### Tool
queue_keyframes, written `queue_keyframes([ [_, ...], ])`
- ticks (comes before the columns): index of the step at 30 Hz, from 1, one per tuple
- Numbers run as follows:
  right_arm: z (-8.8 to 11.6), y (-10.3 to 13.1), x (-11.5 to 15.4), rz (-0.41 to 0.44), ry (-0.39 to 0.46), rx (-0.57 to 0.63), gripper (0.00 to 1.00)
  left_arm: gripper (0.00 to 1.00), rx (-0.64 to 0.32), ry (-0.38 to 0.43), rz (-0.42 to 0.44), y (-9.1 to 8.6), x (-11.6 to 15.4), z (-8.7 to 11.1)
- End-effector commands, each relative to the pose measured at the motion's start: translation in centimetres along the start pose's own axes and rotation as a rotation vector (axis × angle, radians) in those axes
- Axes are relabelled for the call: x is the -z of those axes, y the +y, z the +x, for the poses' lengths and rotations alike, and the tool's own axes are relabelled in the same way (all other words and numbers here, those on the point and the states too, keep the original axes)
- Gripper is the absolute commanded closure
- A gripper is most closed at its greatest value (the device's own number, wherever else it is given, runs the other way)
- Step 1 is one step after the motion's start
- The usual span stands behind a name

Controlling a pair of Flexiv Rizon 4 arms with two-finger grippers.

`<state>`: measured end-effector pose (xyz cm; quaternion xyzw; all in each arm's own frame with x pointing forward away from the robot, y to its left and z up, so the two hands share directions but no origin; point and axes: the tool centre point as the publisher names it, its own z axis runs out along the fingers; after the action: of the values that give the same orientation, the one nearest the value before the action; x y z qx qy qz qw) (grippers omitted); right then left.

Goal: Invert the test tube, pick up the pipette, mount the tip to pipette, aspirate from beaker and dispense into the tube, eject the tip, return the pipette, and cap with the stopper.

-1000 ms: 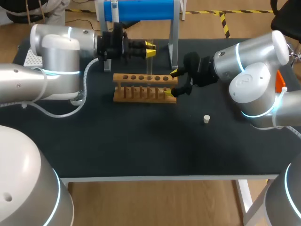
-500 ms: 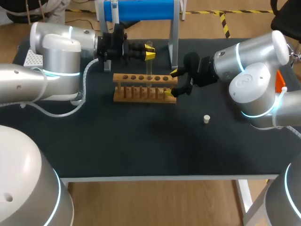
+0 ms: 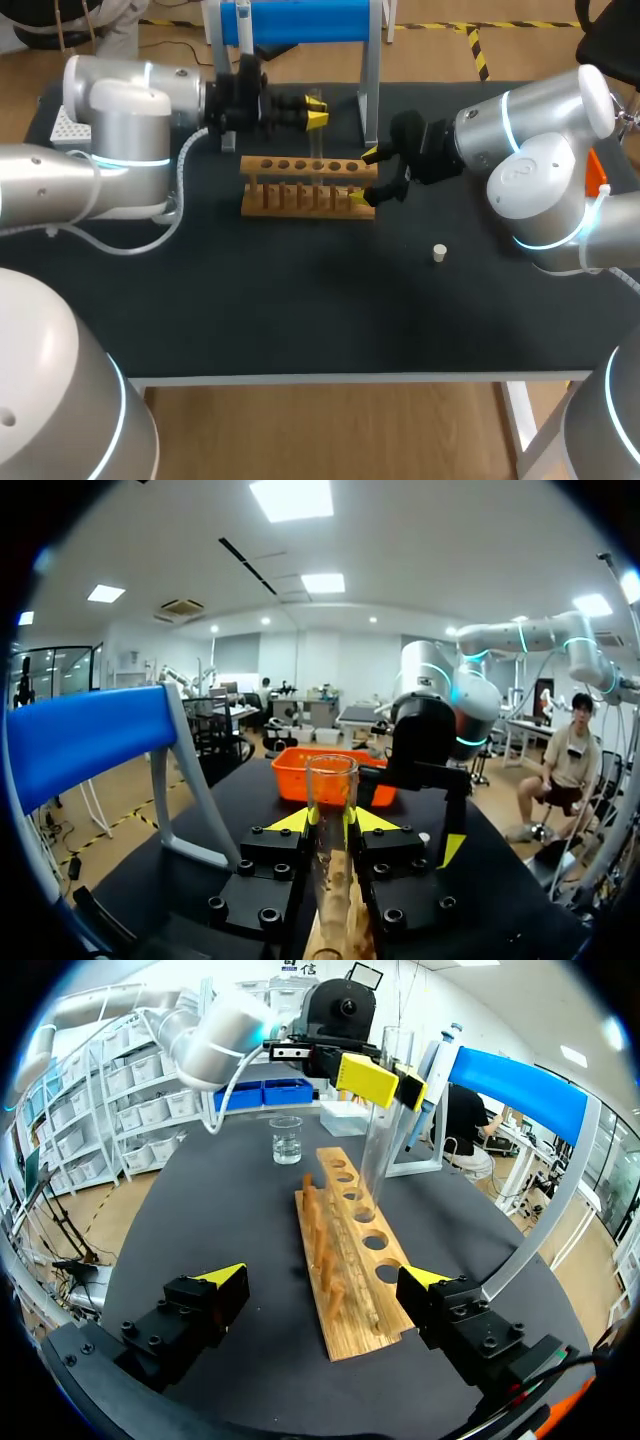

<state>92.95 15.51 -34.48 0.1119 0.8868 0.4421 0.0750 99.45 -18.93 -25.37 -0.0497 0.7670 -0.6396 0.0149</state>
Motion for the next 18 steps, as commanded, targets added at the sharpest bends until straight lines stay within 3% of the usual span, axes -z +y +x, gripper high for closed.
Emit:
queue_keyframes([
  [1,-0.02,-0.01,0.08,0.002,0.002,0.000,0.00,1.00,0.000,0.000,0.006,0.32,0.07,-0.02],
  [18,-0.02,-0.01,0.08,0.002,0.002,0.000,0.00,1.00,0.008,-0.012,0.046,1.31,0.40,-0.29],
])
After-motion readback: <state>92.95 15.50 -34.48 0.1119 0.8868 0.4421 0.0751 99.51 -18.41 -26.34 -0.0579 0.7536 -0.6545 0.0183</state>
